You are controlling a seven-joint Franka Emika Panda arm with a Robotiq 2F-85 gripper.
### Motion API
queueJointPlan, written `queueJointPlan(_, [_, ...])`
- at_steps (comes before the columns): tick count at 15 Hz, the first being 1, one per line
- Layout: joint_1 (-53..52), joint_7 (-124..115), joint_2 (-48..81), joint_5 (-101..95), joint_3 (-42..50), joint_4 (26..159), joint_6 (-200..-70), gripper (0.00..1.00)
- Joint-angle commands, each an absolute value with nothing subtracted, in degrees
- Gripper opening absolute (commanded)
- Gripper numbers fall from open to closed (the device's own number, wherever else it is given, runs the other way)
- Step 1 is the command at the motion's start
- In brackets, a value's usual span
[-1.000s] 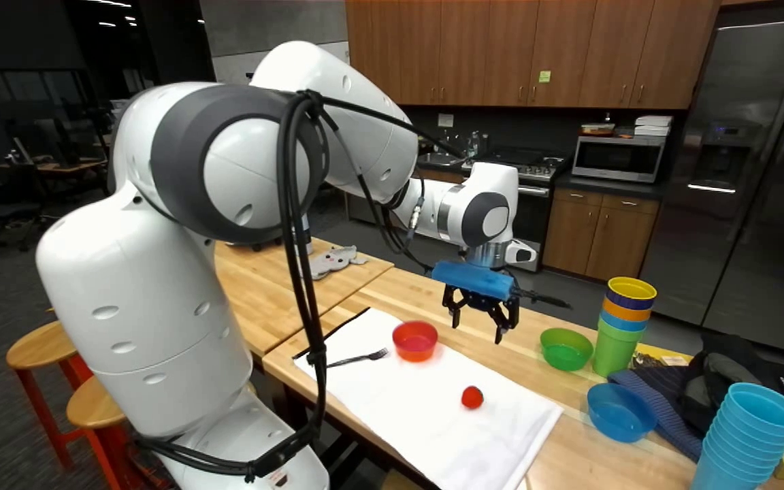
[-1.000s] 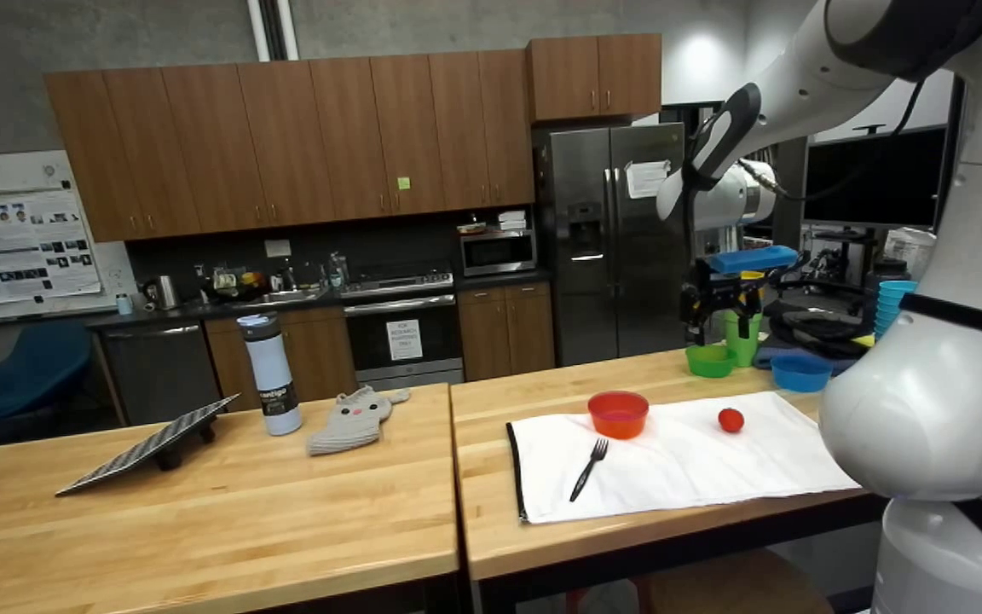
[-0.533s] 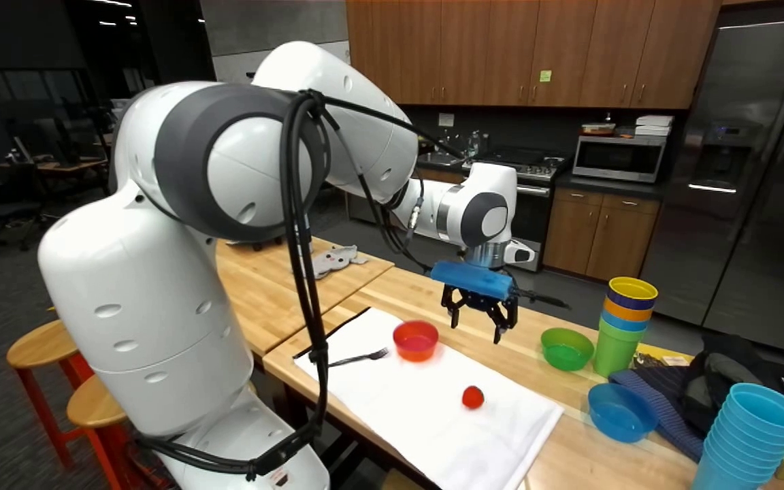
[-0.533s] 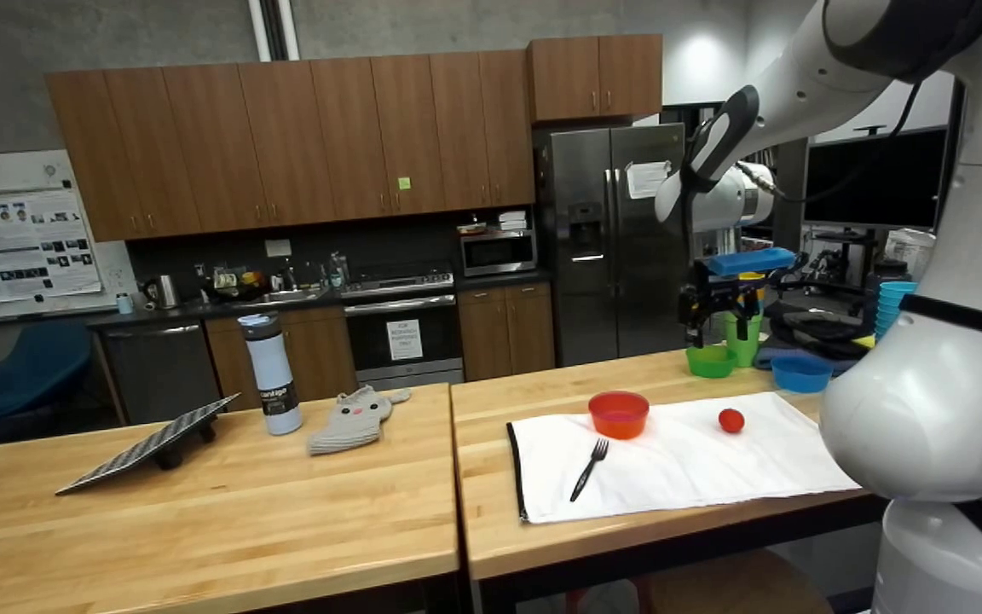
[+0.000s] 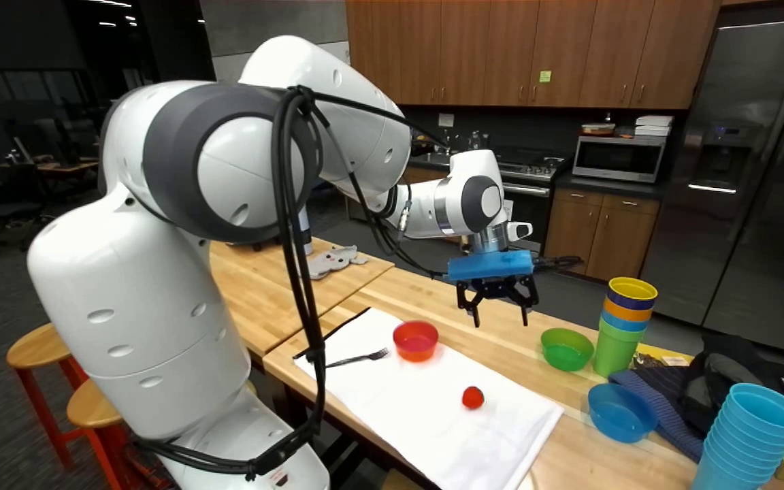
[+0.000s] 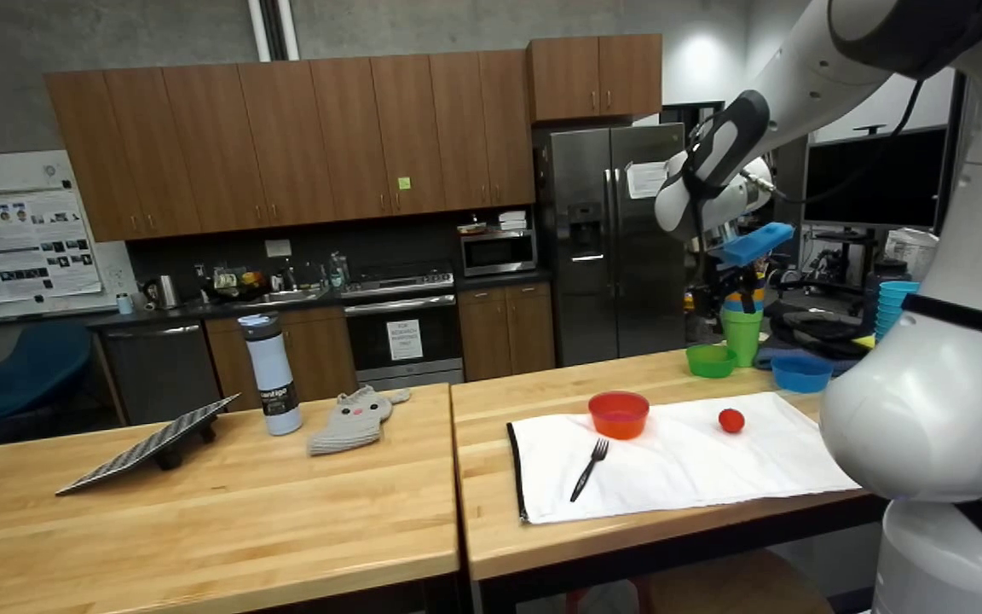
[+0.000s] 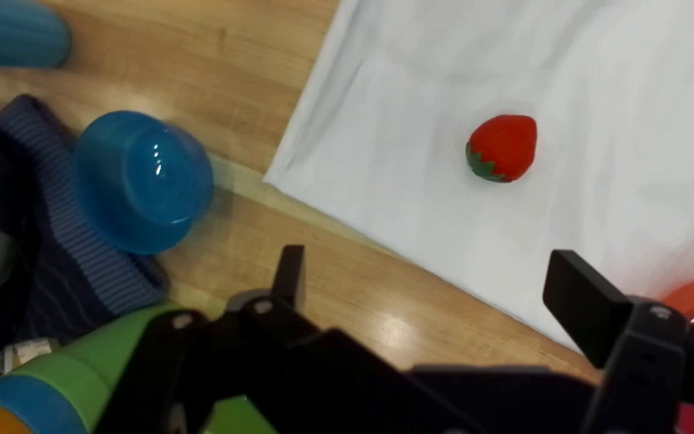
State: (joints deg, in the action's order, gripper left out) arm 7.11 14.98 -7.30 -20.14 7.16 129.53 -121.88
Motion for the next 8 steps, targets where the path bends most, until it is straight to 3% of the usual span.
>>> queueJointPlan(1, [7.3,25.5,-9.3,-22.6,8.4,130.3,-126.0,1.0])
queueJointPlan(8, [6.9,50.3,-9.4,-10.9,13.4,133.0,-145.2,1.0])
